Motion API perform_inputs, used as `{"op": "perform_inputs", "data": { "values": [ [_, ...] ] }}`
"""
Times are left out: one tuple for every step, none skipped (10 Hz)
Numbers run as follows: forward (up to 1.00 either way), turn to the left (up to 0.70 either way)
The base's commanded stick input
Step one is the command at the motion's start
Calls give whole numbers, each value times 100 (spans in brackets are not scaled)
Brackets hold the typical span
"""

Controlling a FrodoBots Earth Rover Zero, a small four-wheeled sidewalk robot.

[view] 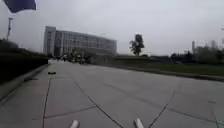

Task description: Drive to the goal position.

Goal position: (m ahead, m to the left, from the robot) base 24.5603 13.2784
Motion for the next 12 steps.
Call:
{"op": "perform_inputs", "data": {
  "values": [
    [70,0],
    [70,0],
    [70,20],
    [70,34],
    [70,34],
    [70,10],
    [70,0],
    [70,0],
    [70,0],
    [70,0],
    [70,0],
    [70,0]
  ]
}}
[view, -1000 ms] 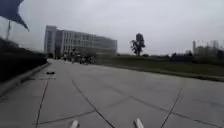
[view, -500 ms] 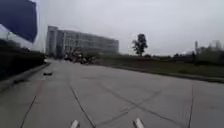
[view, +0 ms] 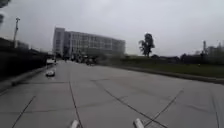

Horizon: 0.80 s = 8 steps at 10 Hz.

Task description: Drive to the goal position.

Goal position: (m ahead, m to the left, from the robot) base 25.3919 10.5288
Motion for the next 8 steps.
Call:
{"op": "perform_inputs", "data": {
  "values": [
    [70,0],
    [70,0],
    [70,2],
    [70,7],
    [70,35],
    [70,35],
    [70,35],
    [70,35]
  ]
}}
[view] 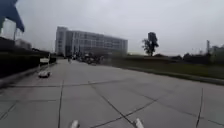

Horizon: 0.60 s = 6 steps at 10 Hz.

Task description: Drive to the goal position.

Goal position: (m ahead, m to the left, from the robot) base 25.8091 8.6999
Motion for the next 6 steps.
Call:
{"op": "perform_inputs", "data": {
  "values": [
    [70,0],
    [70,0],
    [70,0],
    [70,0],
    [70,0],
    [70,0]
  ]
}}
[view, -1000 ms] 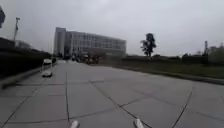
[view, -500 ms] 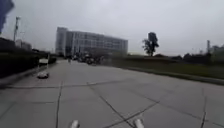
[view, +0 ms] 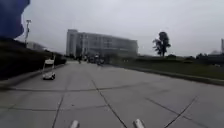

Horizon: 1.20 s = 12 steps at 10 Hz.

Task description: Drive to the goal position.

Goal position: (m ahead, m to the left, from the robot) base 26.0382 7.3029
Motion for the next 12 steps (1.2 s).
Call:
{"op": "perform_inputs", "data": {
  "values": [
    [70,0],
    [70,0],
    [70,0],
    [70,0],
    [70,0],
    [70,28],
    [70,33],
    [70,35],
    [70,35],
    [70,35],
    [70,35],
    [70,2]
  ]
}}
